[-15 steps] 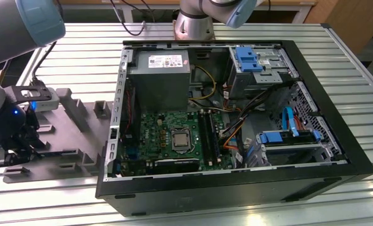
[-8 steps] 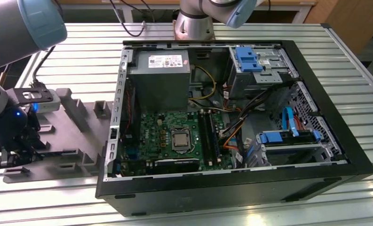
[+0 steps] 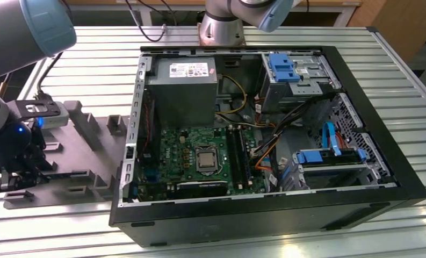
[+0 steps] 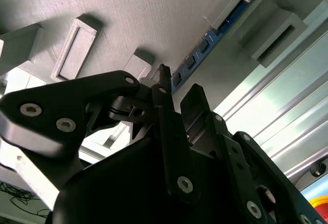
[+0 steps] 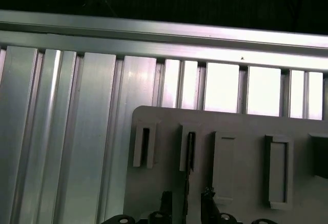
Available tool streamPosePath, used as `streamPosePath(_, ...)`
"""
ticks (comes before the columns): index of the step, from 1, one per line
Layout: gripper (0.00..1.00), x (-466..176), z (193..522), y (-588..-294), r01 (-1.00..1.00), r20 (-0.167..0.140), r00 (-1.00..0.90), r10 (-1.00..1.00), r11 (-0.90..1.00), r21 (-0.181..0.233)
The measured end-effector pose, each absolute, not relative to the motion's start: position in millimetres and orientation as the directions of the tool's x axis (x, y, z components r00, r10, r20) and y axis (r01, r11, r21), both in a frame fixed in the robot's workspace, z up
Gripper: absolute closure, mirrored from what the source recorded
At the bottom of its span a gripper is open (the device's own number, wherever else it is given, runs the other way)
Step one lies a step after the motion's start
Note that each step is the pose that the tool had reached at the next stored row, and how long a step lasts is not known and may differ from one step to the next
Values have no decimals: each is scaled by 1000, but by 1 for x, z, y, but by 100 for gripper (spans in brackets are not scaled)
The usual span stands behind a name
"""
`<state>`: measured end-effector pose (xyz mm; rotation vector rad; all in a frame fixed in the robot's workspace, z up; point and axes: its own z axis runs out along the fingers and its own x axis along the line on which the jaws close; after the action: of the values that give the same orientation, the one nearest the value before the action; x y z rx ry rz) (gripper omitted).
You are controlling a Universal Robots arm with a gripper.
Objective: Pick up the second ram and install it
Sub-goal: 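Pick up the second ram and move it above second insertion slot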
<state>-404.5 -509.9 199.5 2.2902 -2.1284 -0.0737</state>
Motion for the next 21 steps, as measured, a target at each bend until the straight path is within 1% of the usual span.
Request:
streamPosePath(6, 64, -405, 200, -510, -996, -25, 73, -997, -74, 43)
streamPosePath(8, 66, -405, 200, -510, -996, -25, 73, -997, -74, 43)
streamPosePath(9, 73, -405, 200, -510, -996, -25, 73, -997, -74, 43)
streamPosePath(21, 73, -405, 201, -510, -996, -25, 73, -997, -74, 43)
